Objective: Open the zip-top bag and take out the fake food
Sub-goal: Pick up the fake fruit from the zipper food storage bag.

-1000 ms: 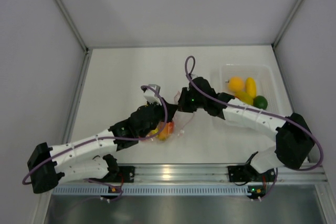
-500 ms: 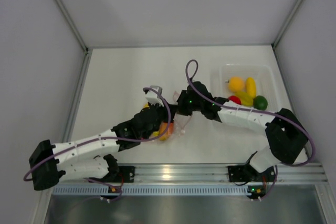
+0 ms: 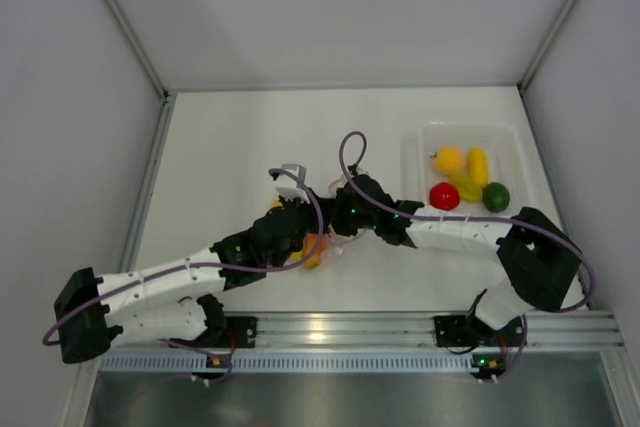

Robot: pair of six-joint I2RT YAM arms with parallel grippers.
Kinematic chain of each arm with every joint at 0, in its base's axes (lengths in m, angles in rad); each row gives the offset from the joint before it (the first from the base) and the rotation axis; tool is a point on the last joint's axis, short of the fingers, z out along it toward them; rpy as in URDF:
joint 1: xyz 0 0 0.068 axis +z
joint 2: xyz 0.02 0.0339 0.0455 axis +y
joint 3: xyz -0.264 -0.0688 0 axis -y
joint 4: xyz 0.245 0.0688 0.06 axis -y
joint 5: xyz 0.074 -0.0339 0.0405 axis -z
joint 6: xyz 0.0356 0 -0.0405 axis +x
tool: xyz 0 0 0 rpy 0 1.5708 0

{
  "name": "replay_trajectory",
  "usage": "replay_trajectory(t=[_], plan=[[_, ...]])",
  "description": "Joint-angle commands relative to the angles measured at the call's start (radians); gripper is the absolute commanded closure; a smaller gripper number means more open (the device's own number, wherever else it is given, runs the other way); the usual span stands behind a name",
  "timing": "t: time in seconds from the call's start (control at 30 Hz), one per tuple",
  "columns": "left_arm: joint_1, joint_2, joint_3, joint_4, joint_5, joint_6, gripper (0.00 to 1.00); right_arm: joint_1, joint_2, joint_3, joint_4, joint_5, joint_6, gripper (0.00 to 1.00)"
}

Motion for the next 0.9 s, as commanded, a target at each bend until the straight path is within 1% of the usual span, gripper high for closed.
replay_trajectory(t=[0.0,0.07,0.1,0.13,0.27,0.37,0.4,0.47,0.5,0.53,0.6,0.67,0.7,0.73,0.77,0.8,0.87], plan=[[-0.016,-0.038,0.018,0.084,-0.005,0.023,1.00,0.047,0.009,-0.034,0.061,0.037,-0.006,1.00],[-0.016,-0.038,0.021,0.084,-0.007,0.035,1.00,0.053,0.004,-0.037,0.041,0.040,-0.027,1.00],[-0.016,-0.038,0.021,0.084,0.000,0.038,1.00,0.056,0.003,-0.038,0.032,0.078,-0.041,1.00],[-0.016,-0.041,0.021,0.085,0.007,0.046,1.00,0.058,0.003,-0.040,0.022,0.081,-0.050,1.00],[-0.016,-0.035,0.018,0.087,0.039,0.064,1.00,0.075,0.029,-0.019,0.000,0.063,-0.087,1.00],[-0.016,-0.045,-0.005,0.087,0.029,0.058,1.00,0.102,0.053,0.000,-0.006,0.061,-0.106,0.95],[-0.016,-0.049,-0.012,0.092,0.030,0.058,1.00,0.109,0.064,0.006,-0.011,0.066,-0.115,0.89],[-0.016,-0.060,-0.022,0.092,0.029,0.059,1.00,0.125,0.072,0.017,-0.020,0.072,-0.119,0.84],[-0.017,-0.063,-0.028,0.092,0.027,0.059,1.00,0.132,0.079,0.018,-0.020,0.075,-0.122,0.77],[-0.016,-0.068,-0.032,0.090,0.026,0.061,1.00,0.136,0.084,0.021,-0.020,0.081,-0.122,0.74],[-0.016,-0.078,-0.041,0.090,0.023,0.067,1.00,0.150,0.088,0.020,-0.020,0.083,-0.115,0.72],[-0.016,-0.081,-0.048,0.090,0.017,0.067,1.00,0.164,0.091,0.020,-0.020,0.092,-0.112,0.66],[-0.017,-0.083,-0.050,0.090,0.015,0.067,1.00,0.168,0.096,0.020,-0.020,0.092,-0.109,0.60],[-0.016,-0.083,-0.053,0.092,0.021,0.066,1.00,0.170,0.099,0.021,-0.020,0.092,-0.104,0.58],[-0.016,-0.080,-0.052,0.090,0.021,0.066,1.00,0.173,0.102,0.023,-0.020,0.092,-0.103,0.50],[-0.016,-0.077,-0.053,0.092,0.026,0.064,1.00,0.176,0.108,0.024,-0.020,0.089,-0.095,0.47],[-0.016,-0.074,-0.053,0.092,0.035,0.059,1.00,0.178,0.113,0.031,-0.017,0.087,-0.093,0.45]])
